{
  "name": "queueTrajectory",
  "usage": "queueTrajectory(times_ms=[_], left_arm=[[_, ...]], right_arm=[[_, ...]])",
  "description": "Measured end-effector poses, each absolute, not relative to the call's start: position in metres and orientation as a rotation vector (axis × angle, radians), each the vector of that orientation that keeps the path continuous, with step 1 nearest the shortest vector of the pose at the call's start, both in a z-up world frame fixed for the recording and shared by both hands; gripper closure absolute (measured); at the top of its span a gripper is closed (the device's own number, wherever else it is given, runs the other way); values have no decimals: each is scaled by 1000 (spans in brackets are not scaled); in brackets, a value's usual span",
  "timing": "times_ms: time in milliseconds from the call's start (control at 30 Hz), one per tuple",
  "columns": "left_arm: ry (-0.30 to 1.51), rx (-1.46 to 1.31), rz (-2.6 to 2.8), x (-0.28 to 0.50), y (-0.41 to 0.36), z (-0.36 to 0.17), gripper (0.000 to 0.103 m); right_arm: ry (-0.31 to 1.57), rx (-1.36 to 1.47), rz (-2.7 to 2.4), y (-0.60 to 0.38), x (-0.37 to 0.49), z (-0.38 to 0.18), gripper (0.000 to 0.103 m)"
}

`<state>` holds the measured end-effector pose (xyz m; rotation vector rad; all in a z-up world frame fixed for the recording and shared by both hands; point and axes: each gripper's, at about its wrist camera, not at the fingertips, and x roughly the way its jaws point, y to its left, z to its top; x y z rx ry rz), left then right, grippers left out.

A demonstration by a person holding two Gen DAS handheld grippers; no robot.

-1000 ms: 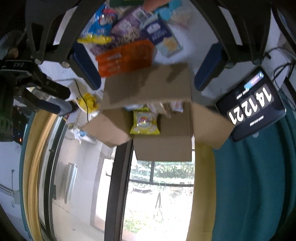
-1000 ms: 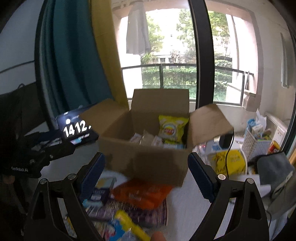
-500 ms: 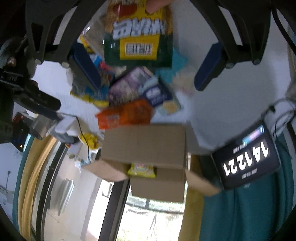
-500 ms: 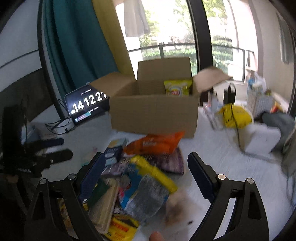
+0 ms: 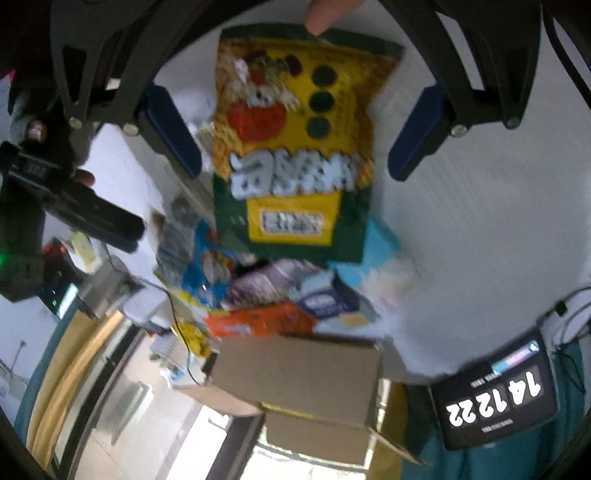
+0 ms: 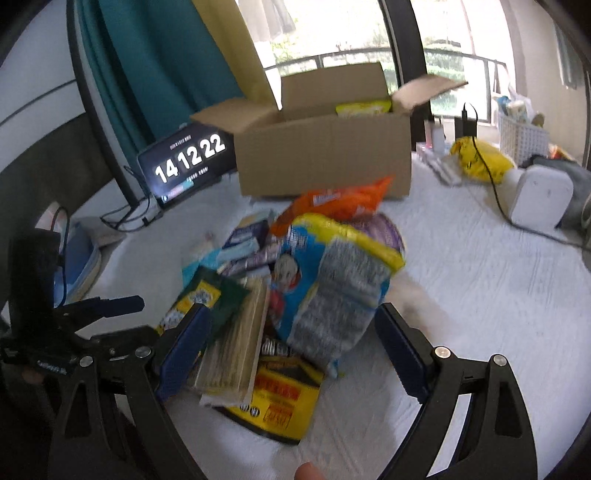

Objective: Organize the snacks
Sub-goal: 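Move both tools back over the snack pile, then grasp the yellow-green rice-cracker bag with the left tool while the right tool grasps a clear bread bag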

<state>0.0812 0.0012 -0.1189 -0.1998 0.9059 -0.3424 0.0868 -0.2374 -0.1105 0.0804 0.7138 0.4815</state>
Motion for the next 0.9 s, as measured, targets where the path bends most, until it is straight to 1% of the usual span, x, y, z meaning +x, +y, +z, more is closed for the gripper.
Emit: queueTrajectory(times_ms=[167,233,433,533,633,700,733,767,800,833,900], left_arm=[[972,-130,-347,80,-11,-138,1],[967,-83,-333,78,-15,-142,1],[979,-148,-368,82,-6,-152,0],[956,-121,-376,81,-7,-152,0],[943,-114,-378,80,-9,-152,0],[936,-122,-384,80,-9,-151,2],[930,-132,-386,79,-8,-151,3],[922,-139,-385,79,-6,-151,10],[917,-152,-389,78,-4,-150,19],[911,-159,-390,78,-3,-150,22],[910,-186,-396,78,2,-150,33]], right_arm=[[736,83,490,-234,84,-117,11],[741,84,492,-234,85,-118,11],[768,76,516,-224,87,-123,11],[791,69,538,-217,88,-128,11],[812,67,566,-210,89,-133,12],[836,70,582,-207,90,-138,16],[846,71,589,-205,90,-139,18],[859,68,597,-203,91,-142,24],[868,64,599,-201,91,-143,26],[875,58,600,-200,92,-145,28],[887,50,601,-198,92,-148,33]])
